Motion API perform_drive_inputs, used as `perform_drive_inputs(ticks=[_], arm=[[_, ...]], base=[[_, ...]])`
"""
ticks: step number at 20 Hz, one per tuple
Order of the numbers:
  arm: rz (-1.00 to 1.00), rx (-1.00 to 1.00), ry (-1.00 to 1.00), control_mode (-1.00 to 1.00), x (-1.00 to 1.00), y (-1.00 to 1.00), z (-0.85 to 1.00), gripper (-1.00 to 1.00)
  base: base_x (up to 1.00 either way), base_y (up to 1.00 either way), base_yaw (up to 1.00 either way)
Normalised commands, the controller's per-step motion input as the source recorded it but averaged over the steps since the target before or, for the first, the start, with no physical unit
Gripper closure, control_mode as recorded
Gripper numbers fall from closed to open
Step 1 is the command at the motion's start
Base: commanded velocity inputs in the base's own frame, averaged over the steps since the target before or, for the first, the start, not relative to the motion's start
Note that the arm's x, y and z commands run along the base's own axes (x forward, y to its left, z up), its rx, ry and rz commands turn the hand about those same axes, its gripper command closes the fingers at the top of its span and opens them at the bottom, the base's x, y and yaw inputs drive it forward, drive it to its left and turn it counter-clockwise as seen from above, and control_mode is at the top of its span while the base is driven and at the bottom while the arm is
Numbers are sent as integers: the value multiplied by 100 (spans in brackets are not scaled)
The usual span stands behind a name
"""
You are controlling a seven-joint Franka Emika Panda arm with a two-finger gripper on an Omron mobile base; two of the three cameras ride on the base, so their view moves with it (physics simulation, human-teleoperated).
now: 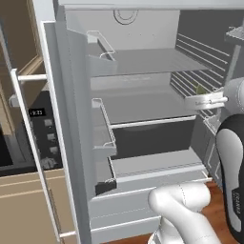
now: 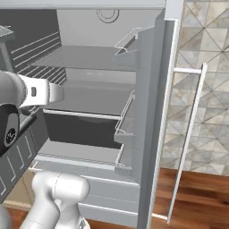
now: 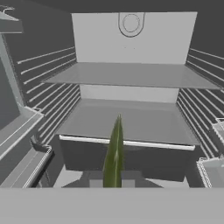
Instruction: There is a bowl on the dining counter. Grab a lemon wedge from the fridge and place it in the bowl. Then get the liquor bottle and glass cup from the cabinet and place them next to the bowl.
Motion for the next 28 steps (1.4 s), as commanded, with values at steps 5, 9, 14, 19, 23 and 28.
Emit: perform_drive_inputs(ticks=[5, 9, 14, 19, 23, 28], arm=[[0, 0, 0, 100, 0, 0, 0, 100], [0, 0, 0, 100, 0, 0, 0, 100], [0, 0, 0, 100, 0, 0, 0, 100], [0, 0, 0, 100, 0, 0, 0, 100], [0, 0, 0, 100, 0, 0, 0, 100], [0, 0, 0, 100, 0, 0, 0, 100]], base=[[-98, -1, 0], [-93, -20, 9], [-79, -39, 34], [-74, -44, 51], [-72, -40, 61], [-73, -37, 67]])
